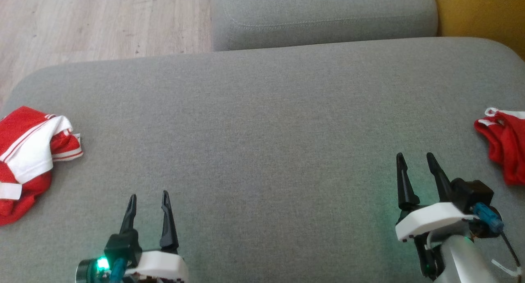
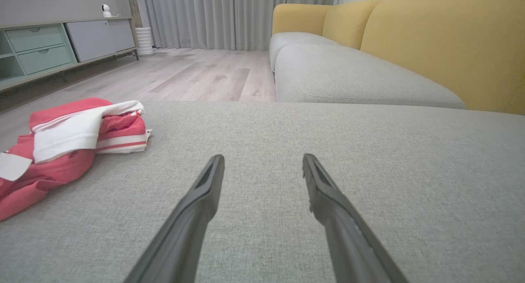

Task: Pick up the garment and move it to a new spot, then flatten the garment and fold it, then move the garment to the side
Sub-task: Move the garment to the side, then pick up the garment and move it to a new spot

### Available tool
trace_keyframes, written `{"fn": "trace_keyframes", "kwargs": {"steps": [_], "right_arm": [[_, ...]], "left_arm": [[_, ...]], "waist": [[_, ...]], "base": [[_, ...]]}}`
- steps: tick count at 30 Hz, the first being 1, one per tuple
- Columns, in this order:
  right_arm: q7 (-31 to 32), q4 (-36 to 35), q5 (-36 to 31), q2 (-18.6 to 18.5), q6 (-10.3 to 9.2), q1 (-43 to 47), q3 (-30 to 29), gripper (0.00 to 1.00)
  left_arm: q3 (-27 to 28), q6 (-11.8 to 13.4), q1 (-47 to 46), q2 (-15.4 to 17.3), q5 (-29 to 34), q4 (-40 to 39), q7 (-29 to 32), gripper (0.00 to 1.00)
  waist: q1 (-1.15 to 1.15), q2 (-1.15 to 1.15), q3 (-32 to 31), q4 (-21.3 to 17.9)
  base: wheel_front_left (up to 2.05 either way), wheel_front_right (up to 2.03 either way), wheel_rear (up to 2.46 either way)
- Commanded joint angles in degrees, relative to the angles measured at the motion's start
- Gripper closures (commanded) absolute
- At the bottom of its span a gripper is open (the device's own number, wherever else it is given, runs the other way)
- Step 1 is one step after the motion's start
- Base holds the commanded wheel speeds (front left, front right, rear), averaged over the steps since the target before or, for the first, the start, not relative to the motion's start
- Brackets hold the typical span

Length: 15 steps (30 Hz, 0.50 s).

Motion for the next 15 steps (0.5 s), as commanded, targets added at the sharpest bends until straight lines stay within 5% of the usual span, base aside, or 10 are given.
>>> {"fn": "trace_keyframes", "kwargs": {"steps": [1,15], "right_arm": [[-0.63,-2.27,0.40,0.04,0.19,-1.22,1.74,0.00],[-0.63,-1.61,0.05,0.05,0.19,-1.21,4.11,0.00]], "left_arm": [[1.95,0.22,-1.25,0.20,-0.21,-1.75,-0.31,0.00],[1.88,0.42,-0.74,0.20,-0.23,-1.77,-0.31,0.00]], "waist": [[0.01,0.00,-0.24,0.14],[0.01,0.00,0.46,3.96]], "base": [[0.00,0.00,0.00],[0.00,0.00,0.00]]}}
